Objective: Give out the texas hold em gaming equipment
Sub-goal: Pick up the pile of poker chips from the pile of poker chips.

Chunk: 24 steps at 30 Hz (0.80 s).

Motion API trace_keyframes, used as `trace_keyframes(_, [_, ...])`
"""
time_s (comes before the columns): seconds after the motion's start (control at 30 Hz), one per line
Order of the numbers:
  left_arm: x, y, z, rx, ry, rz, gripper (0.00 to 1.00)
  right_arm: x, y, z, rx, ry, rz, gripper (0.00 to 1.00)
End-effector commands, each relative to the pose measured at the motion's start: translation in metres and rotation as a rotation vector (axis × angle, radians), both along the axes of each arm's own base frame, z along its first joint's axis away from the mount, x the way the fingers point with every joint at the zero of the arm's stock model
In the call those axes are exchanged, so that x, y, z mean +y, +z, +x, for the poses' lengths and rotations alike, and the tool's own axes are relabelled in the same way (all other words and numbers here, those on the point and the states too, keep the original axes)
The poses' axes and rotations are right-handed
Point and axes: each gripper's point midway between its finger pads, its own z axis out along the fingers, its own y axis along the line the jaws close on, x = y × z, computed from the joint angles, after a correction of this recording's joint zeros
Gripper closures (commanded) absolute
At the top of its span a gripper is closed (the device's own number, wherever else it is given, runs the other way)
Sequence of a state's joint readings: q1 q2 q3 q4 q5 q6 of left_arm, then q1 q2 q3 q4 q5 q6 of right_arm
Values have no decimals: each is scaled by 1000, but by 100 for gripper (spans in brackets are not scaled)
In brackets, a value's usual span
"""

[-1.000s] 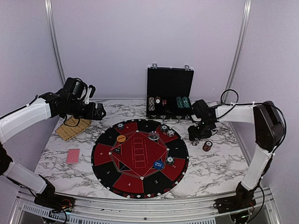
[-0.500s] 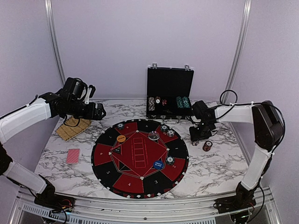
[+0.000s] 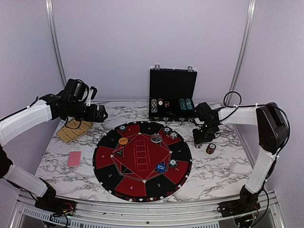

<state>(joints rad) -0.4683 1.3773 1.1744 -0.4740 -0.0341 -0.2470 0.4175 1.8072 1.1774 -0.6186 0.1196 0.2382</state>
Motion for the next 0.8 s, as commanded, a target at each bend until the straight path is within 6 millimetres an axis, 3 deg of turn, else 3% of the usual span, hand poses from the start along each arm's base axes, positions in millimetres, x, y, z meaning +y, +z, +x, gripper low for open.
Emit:
trace_keyframes(0.0, [1, 2, 2, -15, 7, -8, 1, 0, 27, 14, -65, -16, 7, 68])
trace_keyframes(0.43, [2, 2, 2, -16, 9, -7, 1, 4, 48, 15, -95, -7, 4, 68])
trace_keyframes(0.77, [1, 0, 3, -9, 8, -8, 1, 32, 65, -1, -114, 46, 11, 69])
